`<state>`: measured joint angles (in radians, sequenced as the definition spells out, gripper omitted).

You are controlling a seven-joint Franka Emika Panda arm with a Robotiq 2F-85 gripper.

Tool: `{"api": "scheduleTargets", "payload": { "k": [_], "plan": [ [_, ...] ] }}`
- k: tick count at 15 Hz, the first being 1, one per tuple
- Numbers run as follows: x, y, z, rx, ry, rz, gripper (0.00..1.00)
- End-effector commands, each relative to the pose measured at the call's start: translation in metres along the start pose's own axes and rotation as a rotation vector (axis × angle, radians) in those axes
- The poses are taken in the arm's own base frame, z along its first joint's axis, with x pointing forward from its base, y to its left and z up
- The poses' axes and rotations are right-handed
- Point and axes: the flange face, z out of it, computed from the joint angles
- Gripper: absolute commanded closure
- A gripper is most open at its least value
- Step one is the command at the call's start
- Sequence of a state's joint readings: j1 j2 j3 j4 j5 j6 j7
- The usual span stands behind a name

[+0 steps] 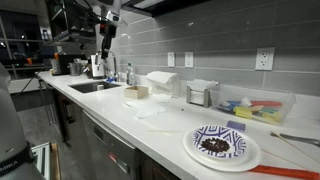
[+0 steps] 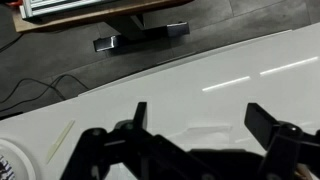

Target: Remove the plate with blue stripes from the white plate and put it on the countertop

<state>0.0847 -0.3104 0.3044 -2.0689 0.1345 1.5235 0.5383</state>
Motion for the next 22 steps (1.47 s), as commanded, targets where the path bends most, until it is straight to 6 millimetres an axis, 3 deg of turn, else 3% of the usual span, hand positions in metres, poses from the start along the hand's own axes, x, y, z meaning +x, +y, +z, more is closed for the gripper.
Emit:
{"api": "scheduleTargets", "payload": {
  "k": [1, 12, 14, 22],
  "plan": [
    [0.0, 0.0, -0.001, -0.001, -0.001, 0.0, 0.0],
    [0.005, 0.006, -0.001, 0.009, -0.023, -0.001, 0.0],
    [0.015, 0.022, -0.006, 0.03, -0.005, 0.037, 0.0],
    [0.079, 0.133, -0.026, 0.187, 0.134, 0.227, 0.0]
  ]
}}
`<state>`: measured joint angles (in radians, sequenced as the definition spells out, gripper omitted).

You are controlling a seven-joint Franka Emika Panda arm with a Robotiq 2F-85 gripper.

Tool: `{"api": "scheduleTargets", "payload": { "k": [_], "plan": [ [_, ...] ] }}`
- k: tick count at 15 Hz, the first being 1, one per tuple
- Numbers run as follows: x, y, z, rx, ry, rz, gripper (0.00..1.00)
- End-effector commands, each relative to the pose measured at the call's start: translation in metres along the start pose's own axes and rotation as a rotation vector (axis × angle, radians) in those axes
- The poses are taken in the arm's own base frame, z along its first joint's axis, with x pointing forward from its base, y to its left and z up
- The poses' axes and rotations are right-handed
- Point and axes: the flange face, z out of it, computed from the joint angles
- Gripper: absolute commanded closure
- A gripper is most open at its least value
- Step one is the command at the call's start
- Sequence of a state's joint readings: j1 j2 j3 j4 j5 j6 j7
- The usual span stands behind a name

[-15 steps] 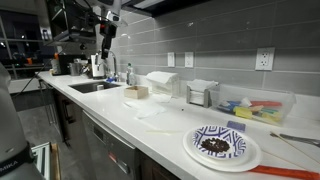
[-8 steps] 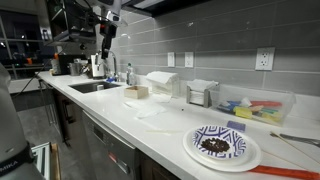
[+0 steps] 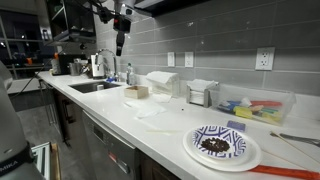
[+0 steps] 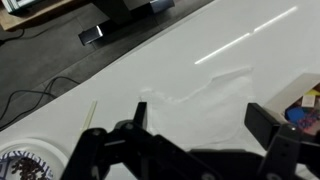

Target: Remove the plate with blue stripes from the white plate and put it on the countertop

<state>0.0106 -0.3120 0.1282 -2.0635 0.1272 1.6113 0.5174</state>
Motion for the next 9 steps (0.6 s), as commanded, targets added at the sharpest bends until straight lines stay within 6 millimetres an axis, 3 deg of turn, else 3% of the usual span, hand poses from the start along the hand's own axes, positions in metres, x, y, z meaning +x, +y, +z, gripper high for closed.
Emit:
{"api": "scheduleTargets", "payload": {
  "k": [1, 5, 9],
  "plan": [
    [0.036, 0.034, -0.008, 0.056, 0.1, 0.005, 0.0],
    [0.068, 0.077, 0.001, 0.044, 0.155, -0.056, 0.0],
    [0.09, 0.126, 0.027, 0.019, 0.162, -0.064, 0.0]
  ]
}}
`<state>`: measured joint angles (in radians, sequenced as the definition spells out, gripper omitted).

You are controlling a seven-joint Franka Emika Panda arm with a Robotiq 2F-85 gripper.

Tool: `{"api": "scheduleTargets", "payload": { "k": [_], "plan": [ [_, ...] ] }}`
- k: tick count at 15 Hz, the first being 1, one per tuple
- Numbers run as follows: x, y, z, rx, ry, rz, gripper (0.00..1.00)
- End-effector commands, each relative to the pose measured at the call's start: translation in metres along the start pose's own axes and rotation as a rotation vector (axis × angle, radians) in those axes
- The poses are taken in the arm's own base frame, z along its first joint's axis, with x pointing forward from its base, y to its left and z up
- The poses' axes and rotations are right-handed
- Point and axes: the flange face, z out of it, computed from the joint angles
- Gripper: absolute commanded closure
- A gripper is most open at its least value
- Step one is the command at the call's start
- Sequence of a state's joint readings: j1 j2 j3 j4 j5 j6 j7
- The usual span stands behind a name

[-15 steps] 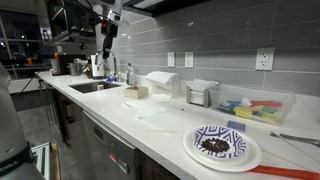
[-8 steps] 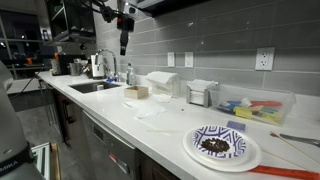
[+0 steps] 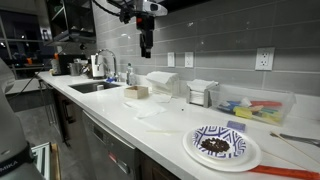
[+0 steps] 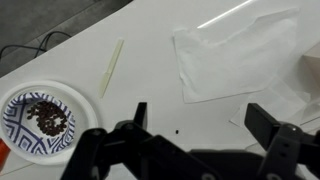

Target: Remove the plate with blue stripes from the white plate and put it on the countertop

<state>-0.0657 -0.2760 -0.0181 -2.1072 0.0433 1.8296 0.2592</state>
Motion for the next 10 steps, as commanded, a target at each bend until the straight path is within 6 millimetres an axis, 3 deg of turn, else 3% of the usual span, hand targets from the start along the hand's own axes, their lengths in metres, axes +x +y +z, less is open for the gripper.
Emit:
{"api": "scheduleTargets", "payload": {
  "k": [1, 6, 10],
  "plan": [
    [0.013, 0.045, 0.029, -0.018, 0.006, -0.006, 0.0],
    [0.046, 0.114, 0.071, -0.035, 0.08, 0.017, 0.0],
    [0.075, 0.148, 0.105, -0.058, 0.128, 0.027, 0.0]
  ]
}}
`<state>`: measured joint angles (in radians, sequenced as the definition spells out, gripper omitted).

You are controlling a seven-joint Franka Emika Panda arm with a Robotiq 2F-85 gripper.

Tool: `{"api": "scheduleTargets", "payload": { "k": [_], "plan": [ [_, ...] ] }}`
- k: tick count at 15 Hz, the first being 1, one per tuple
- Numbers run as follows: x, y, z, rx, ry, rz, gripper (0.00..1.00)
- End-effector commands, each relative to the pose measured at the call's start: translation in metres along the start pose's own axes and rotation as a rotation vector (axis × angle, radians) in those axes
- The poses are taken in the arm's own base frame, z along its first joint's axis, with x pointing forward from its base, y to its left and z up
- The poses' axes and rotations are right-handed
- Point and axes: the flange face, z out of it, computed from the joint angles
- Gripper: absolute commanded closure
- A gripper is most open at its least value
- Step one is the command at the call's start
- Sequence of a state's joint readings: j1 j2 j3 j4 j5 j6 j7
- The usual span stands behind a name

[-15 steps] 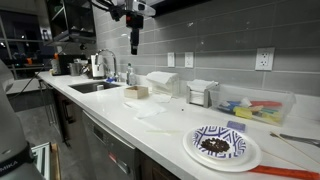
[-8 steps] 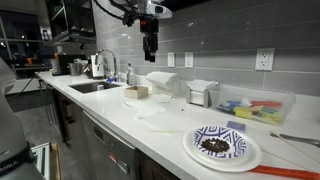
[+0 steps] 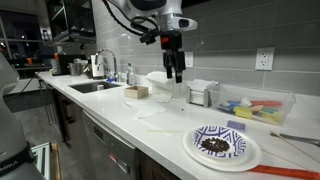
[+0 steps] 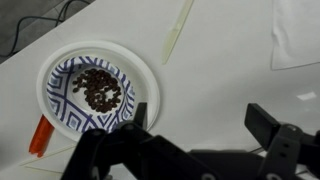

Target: Remove the plate with blue stripes from the white plate and put it on the countertop

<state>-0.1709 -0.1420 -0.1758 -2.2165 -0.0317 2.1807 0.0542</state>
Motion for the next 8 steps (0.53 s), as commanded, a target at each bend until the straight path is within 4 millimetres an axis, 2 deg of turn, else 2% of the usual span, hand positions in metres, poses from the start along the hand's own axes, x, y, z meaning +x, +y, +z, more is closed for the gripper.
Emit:
{"api": "scheduleTargets", "payload": {
  "k": [1, 4, 8],
  "plan": [
    [0.019, 0.018, 0.037, -0.02, 0.016, 0.004, 0.0],
    [0.025, 0.029, 0.071, -0.054, -0.009, 0.029, 0.0],
    [0.032, 0.042, 0.105, -0.109, -0.034, 0.034, 0.0]
  ]
}}
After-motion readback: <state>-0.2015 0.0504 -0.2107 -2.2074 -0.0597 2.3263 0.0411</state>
